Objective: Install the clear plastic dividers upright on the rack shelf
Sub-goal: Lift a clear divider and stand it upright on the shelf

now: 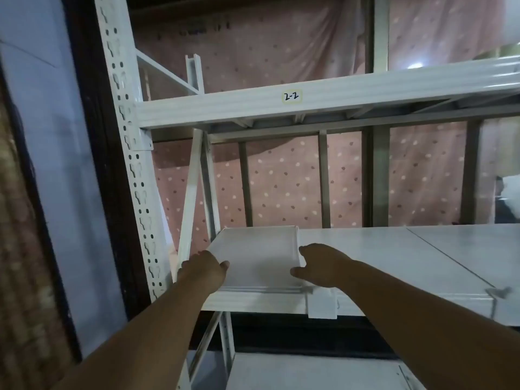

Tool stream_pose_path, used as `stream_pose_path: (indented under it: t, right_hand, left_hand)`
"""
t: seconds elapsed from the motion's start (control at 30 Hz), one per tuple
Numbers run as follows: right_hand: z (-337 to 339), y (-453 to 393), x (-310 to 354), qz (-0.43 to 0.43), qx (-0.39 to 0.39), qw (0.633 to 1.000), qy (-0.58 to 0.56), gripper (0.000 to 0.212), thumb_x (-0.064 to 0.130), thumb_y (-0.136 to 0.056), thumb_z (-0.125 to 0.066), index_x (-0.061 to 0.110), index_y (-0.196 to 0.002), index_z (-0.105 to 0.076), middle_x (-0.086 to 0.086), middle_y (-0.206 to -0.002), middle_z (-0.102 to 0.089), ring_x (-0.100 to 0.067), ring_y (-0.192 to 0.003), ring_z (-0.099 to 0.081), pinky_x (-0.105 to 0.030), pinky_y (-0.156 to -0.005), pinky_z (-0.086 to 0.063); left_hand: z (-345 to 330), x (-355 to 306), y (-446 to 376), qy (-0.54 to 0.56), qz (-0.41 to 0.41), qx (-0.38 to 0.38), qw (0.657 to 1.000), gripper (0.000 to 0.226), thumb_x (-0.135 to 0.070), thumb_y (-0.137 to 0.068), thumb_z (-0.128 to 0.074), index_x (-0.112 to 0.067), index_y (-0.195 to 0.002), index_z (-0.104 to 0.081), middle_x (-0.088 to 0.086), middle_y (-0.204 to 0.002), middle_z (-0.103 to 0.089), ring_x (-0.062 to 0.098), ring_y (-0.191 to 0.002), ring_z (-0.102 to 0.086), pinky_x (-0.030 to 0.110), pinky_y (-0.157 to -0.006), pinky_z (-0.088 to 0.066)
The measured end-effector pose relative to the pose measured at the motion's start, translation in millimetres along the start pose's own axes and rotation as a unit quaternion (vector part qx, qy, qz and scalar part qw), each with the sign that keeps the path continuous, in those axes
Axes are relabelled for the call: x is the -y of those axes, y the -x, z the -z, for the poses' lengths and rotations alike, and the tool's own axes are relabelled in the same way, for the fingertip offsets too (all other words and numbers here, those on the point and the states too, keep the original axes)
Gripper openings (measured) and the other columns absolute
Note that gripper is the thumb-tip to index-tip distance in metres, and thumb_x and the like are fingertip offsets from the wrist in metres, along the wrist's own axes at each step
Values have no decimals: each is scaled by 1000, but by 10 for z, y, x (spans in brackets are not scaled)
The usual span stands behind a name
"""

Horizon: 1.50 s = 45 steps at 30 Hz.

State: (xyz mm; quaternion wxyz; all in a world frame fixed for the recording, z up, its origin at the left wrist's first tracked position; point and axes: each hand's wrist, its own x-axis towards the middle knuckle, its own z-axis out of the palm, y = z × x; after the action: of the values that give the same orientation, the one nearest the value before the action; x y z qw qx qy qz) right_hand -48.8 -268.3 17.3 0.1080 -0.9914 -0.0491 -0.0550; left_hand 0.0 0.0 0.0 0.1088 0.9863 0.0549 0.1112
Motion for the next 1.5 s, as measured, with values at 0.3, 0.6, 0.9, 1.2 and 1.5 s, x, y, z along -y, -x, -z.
stream_pose_path:
  t: [0.3,0.6,0.9,1.2,1.5]
  right_hand:
    - [-321,-105,218,80,44,995,40,60,59,-94,-54,10,-126,-60,-11,-126,-63,-25,-115,-59,-35,-93,-48]
    - [-453,-152,332,114,18,987,116,43,44,-96,-57,7,-112,-71,-14,-106,-68,-29,-93,-64,-35,-80,-49]
    - [-451,36,353,170,-23,973,155,28,15,-100,-47,4,-115,-68,-19,-108,-67,-37,-95,-66,-36,-81,-51]
    - [-441,235,169,171,-119,977,50,25,25,-104,-43,13,-100,-65,-6,-91,-68,-25,-83,-66,-28,-66,-39]
    - [-88,399,-153,119,-181,969,-118,26,31,-97,-60,16,-115,-71,-3,-105,-73,-14,-82,-68,-19,-69,-56]
  left_hand:
    - [-138,38,66,15,59,1,998,64,-60,-97,-58,-7,-132,-61,13,-129,-68,34,-122,-62,43,-103,-55]
    - [-92,0,85,8,72,3,997,40,-36,-96,-63,-9,-125,-65,10,-122,-68,32,-119,-59,40,-99,-54]
    - [-144,168,274,294,138,-158,932,91,-25,-88,-79,2,-158,-27,24,-156,-35,45,-141,-37,57,-110,-45]
    - [145,-191,396,813,29,41,580,54,1,-99,-66,-27,-144,-55,11,-133,-69,37,-113,-73,61,-93,-61]
    - [673,-1027,494,733,-78,-4,675,64,-8,-102,-65,-39,-154,-46,2,-137,-67,24,-107,-74,54,-82,-67]
